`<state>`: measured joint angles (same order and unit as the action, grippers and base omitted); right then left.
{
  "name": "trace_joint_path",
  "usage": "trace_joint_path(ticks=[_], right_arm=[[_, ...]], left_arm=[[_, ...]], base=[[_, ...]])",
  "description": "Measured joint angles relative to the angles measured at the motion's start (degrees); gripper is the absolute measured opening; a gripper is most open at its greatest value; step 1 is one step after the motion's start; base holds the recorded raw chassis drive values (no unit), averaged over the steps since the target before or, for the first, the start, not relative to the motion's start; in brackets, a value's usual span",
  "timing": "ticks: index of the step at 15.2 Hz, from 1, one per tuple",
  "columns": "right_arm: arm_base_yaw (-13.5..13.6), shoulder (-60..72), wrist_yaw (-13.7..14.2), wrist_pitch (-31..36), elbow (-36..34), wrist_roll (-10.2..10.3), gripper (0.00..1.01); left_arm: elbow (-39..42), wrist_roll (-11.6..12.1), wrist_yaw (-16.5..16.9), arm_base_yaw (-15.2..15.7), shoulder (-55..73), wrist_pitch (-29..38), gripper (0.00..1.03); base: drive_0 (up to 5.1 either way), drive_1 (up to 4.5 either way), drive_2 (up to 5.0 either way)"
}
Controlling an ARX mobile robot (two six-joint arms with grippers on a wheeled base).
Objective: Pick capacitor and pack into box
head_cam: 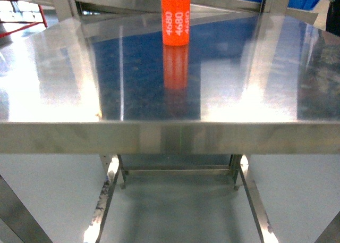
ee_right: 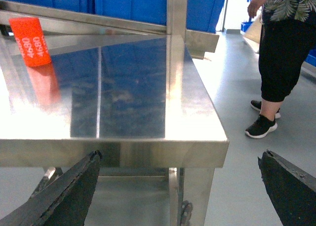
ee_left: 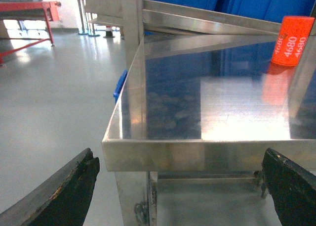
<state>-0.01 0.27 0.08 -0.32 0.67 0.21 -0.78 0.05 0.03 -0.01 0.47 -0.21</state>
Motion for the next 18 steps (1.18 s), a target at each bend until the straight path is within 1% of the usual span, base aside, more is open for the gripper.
trace_joint_path(ticks=[18], right_arm=[[0.0,0.0,-0.1,0.0,0.0,-0.1,0.98]], left_arm=[[0.0,0.0,0.0,0.0,0.0,0.0,0.98]], base=[[0.0,0.0,0.0]])
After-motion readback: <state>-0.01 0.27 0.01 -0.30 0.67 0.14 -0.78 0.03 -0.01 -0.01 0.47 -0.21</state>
